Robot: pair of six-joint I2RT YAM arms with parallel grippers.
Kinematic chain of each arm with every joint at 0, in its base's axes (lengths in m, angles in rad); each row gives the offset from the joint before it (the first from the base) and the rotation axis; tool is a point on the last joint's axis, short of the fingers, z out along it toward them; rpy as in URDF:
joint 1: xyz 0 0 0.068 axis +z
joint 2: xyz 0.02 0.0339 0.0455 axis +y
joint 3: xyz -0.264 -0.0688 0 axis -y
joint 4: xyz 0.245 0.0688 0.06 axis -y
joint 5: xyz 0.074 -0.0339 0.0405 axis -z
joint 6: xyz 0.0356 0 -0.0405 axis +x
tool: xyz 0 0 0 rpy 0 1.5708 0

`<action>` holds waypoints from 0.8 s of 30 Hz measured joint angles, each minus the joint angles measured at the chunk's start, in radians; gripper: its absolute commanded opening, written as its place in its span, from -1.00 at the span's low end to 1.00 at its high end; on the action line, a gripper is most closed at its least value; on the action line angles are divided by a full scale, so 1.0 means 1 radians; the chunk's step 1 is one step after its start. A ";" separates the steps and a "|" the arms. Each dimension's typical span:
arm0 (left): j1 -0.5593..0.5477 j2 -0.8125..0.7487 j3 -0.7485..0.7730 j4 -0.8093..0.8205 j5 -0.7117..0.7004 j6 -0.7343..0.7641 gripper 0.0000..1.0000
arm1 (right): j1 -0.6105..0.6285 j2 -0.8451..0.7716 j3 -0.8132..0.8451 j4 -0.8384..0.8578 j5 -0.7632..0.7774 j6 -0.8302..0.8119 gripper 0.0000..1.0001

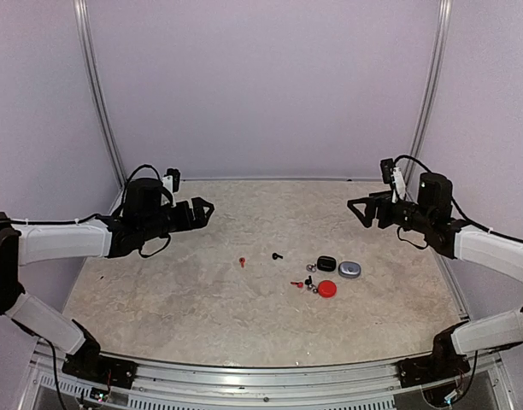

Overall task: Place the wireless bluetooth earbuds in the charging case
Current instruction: Pick up the charging case from the center of the board.

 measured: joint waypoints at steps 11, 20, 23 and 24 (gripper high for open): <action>-0.058 0.001 -0.053 0.117 0.174 0.051 0.98 | 0.072 0.249 0.099 -0.299 -0.006 -0.202 0.85; -0.061 0.027 -0.053 0.194 0.297 0.073 0.98 | 0.129 0.400 0.181 -0.479 0.021 -0.333 0.77; -0.061 0.041 -0.053 0.216 0.327 0.073 0.98 | 0.159 0.447 0.213 -0.522 0.045 -0.367 0.75; -0.061 0.047 -0.053 0.223 0.338 0.073 0.98 | 0.170 0.460 0.222 -0.536 0.057 -0.377 0.75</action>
